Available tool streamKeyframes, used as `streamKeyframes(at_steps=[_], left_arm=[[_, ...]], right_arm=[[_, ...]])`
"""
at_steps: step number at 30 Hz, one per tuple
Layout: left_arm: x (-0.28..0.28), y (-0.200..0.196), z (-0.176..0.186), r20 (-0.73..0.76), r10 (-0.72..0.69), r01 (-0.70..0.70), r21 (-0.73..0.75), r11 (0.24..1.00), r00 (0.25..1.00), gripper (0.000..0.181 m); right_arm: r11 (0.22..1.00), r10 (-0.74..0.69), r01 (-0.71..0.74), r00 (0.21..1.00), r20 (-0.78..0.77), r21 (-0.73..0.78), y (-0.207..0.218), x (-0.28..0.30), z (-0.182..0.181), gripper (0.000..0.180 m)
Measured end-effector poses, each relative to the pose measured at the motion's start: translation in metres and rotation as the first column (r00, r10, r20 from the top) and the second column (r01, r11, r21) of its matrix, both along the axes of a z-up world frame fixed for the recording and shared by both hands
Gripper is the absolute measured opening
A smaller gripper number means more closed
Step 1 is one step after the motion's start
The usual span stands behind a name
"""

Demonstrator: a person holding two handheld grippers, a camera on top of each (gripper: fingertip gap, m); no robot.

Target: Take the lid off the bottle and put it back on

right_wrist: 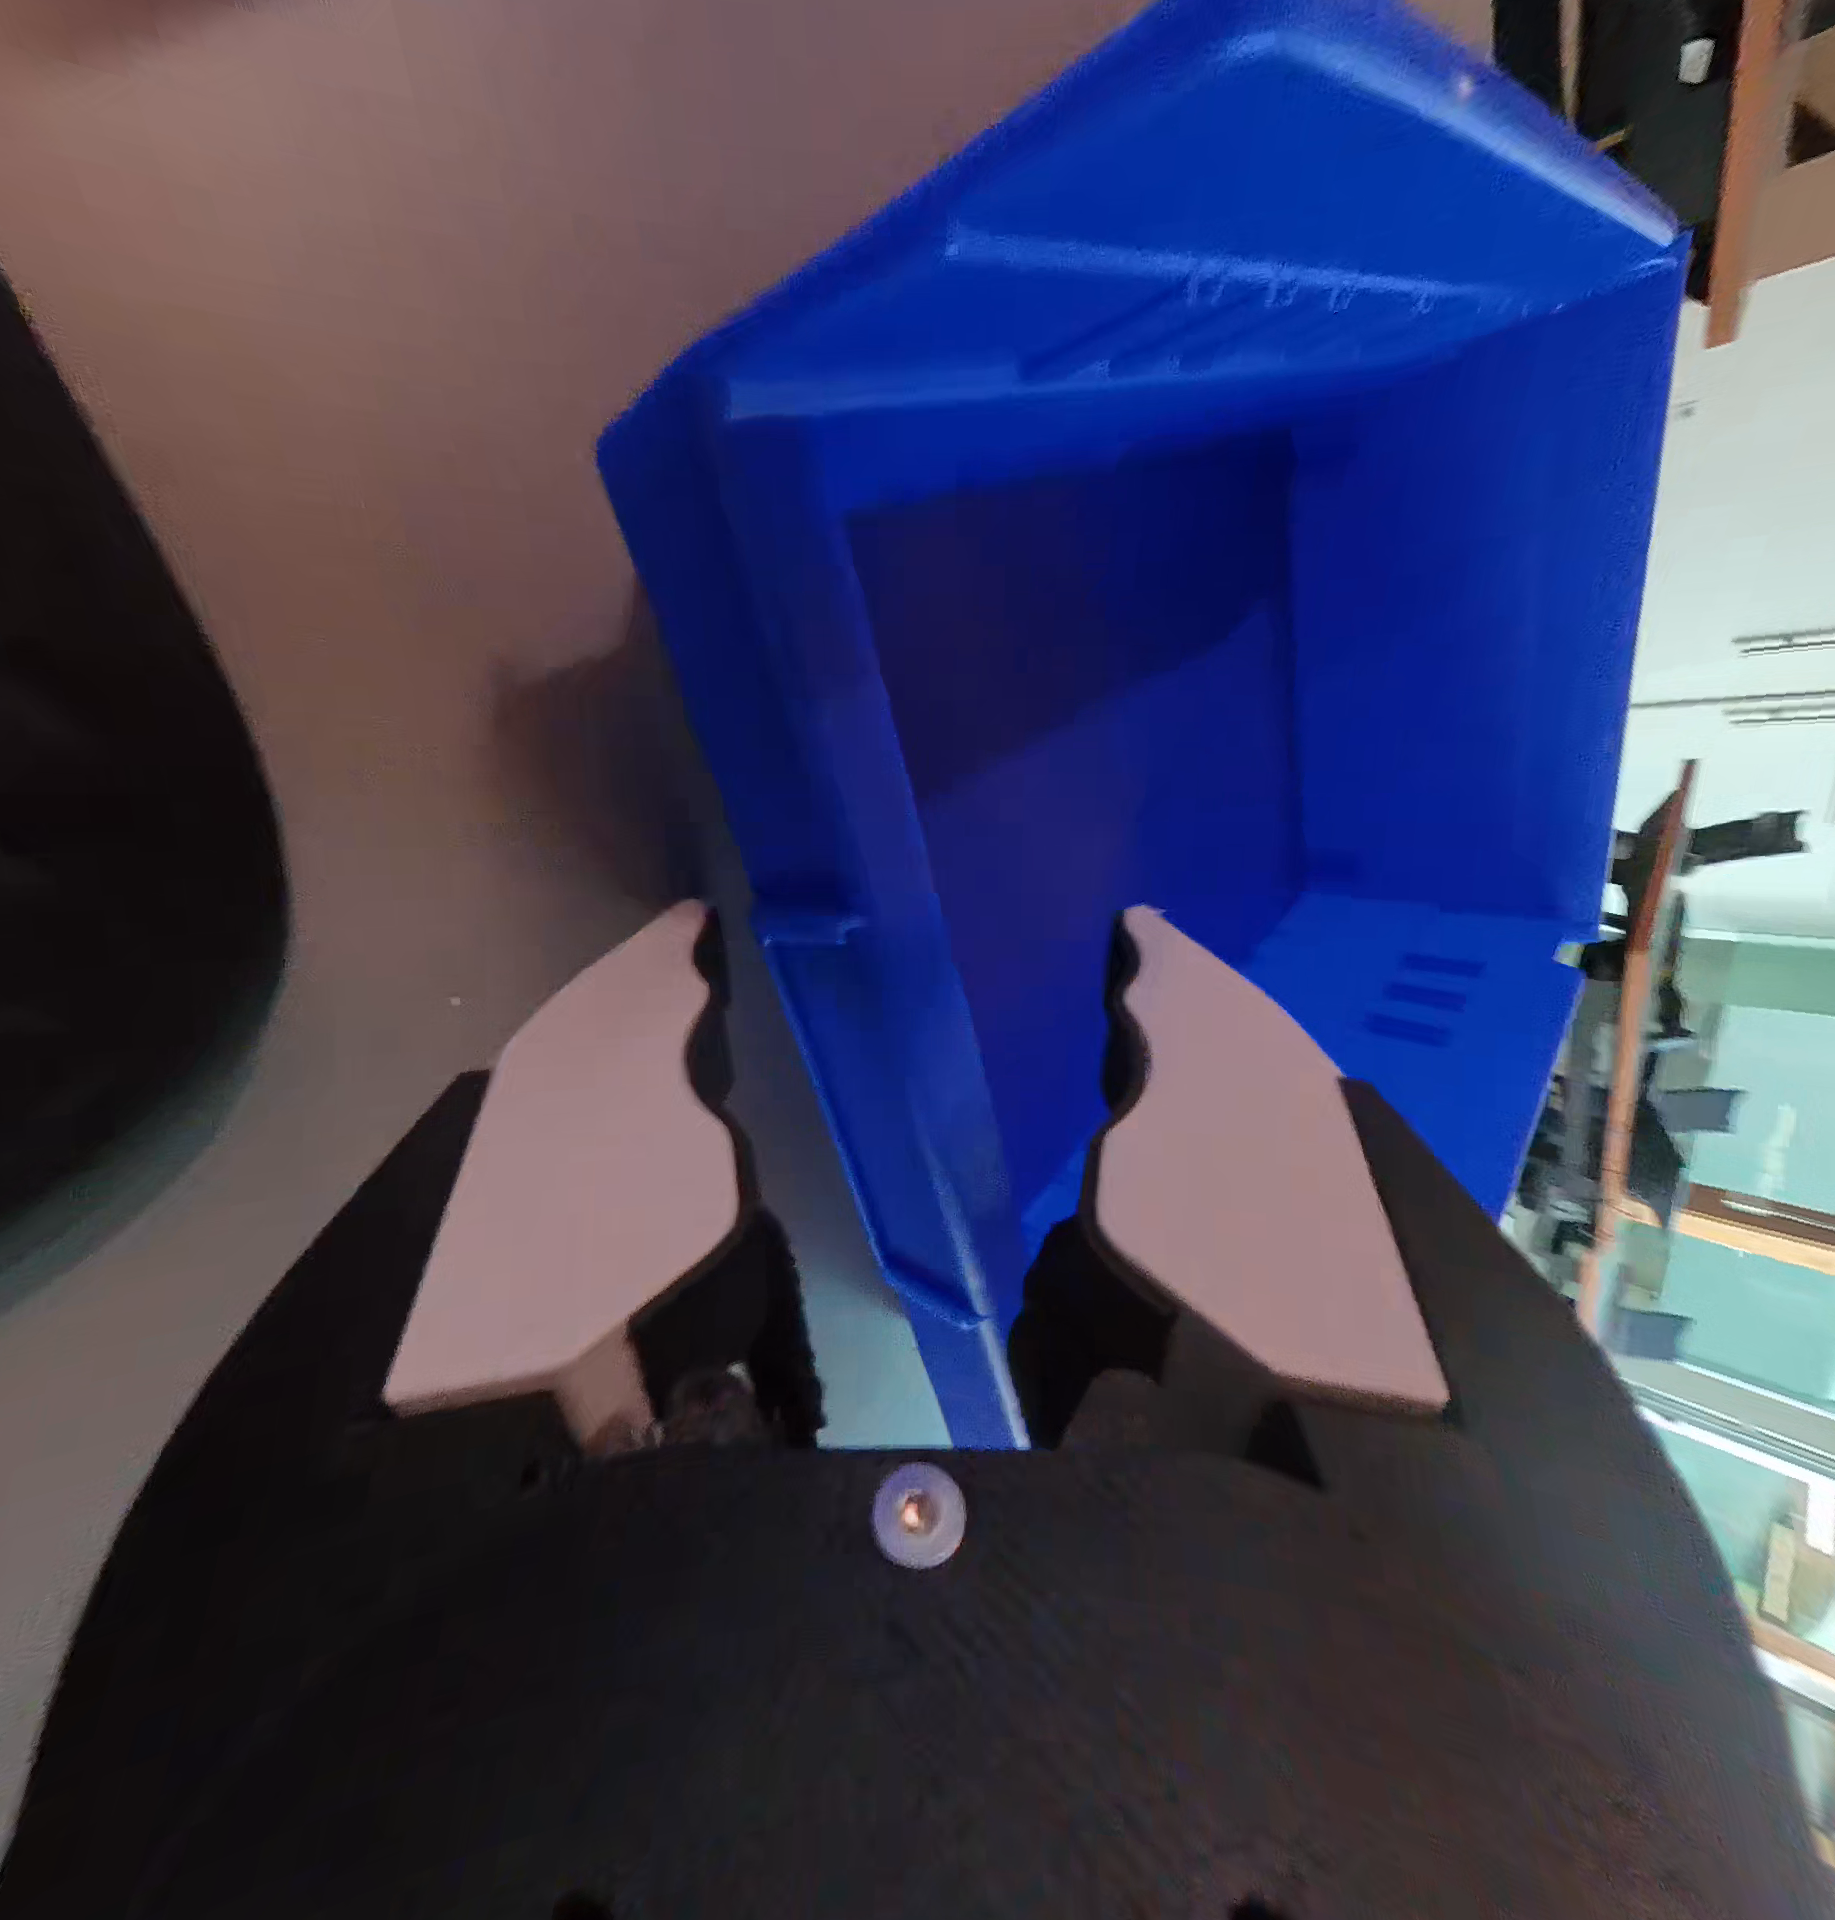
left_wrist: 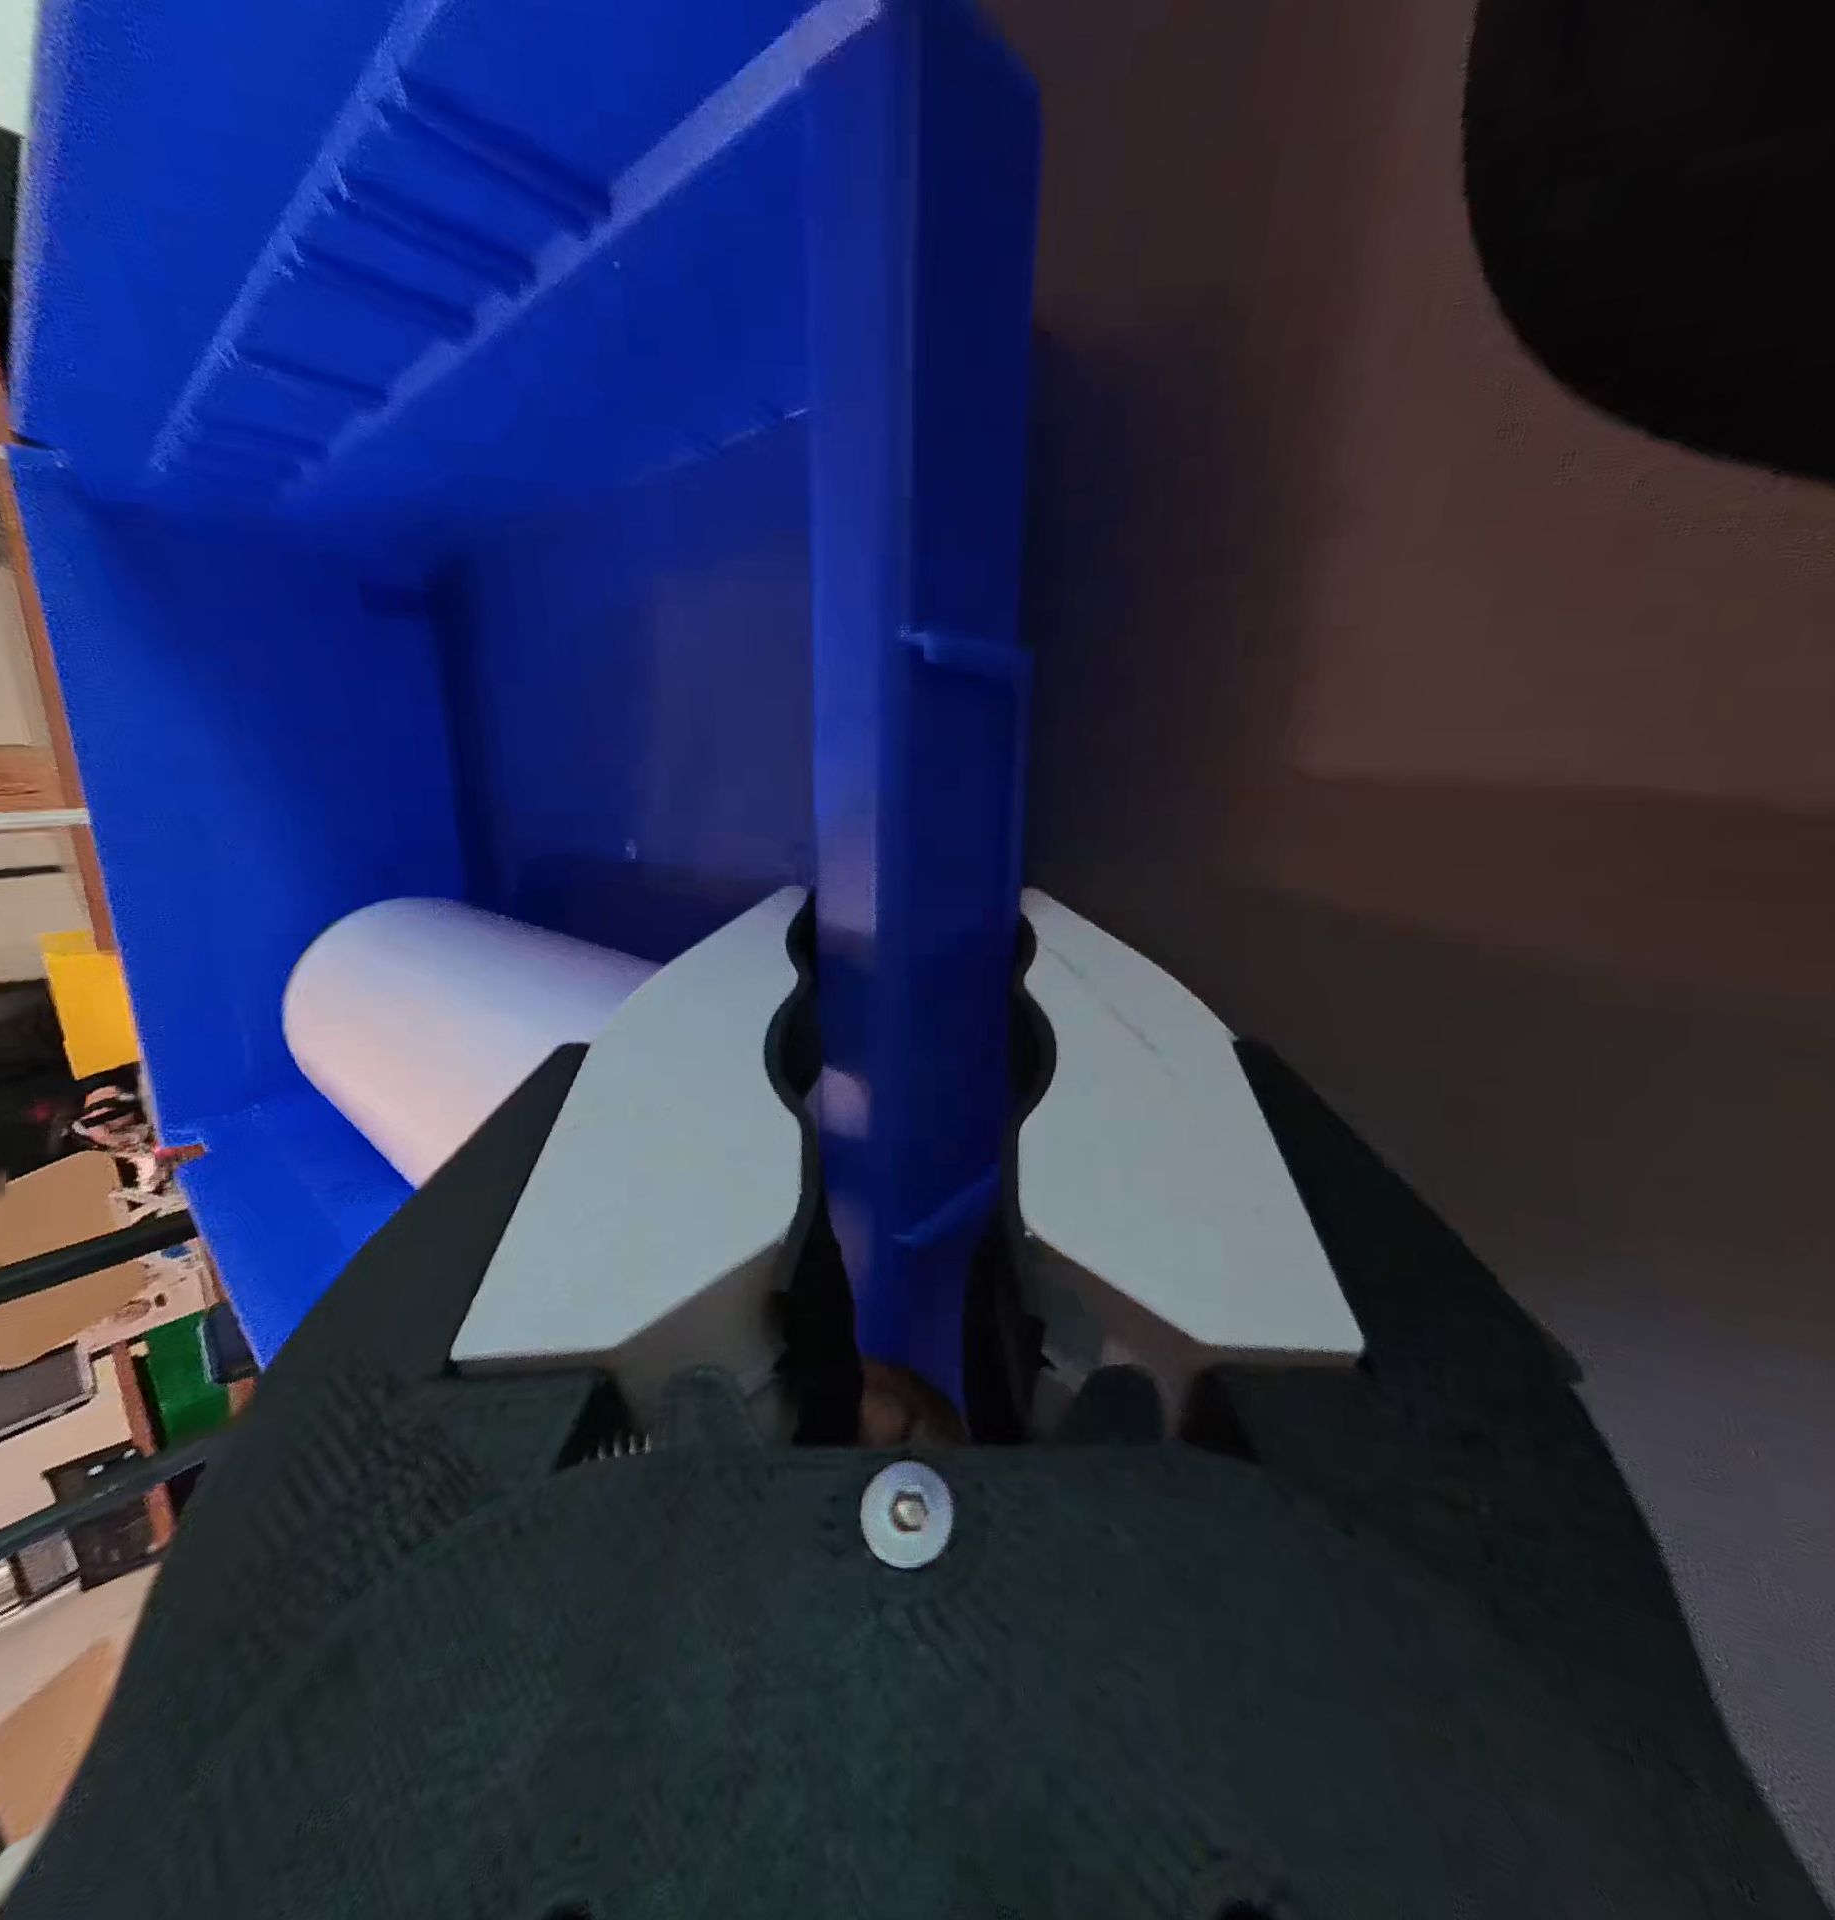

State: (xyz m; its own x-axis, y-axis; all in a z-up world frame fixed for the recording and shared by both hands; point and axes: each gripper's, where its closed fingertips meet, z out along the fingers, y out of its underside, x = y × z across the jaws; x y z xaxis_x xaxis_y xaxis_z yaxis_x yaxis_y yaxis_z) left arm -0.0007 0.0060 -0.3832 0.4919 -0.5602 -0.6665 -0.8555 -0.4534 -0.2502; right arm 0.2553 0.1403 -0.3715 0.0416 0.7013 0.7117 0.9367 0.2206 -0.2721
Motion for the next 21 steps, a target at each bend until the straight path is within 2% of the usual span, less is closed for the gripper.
streamKeyframes(at_steps=[2,5,14,21], left_arm=[[-0.008,-0.004,-0.001,0.018,-0.007,0.008,-0.028,1.0,1.0,0.032],[-0.029,-0.015,-0.001,0.016,-0.003,0.004,-0.057,0.998,1.0,0.033],[-0.114,-0.068,0.0,-0.025,0.052,-0.055,-0.098,0.994,0.998,0.035],[-0.158,-0.108,0.0,-0.044,0.13,-0.134,-0.112,0.985,0.991,0.034]], right_arm=[[0.998,0.006,-0.01,0.998,0.065,0.07,0.007,0.003,-0.003,0.057],[0.996,0.054,-0.061,0.994,0.092,0.071,0.003,-0.001,-0.009,0.038],[0.995,0.056,-0.063,0.994,0.093,0.078,0.004,-0.001,-0.01,0.036],[0.995,0.054,-0.061,0.994,0.095,0.075,0.004,-0.001,-0.01,0.036]])
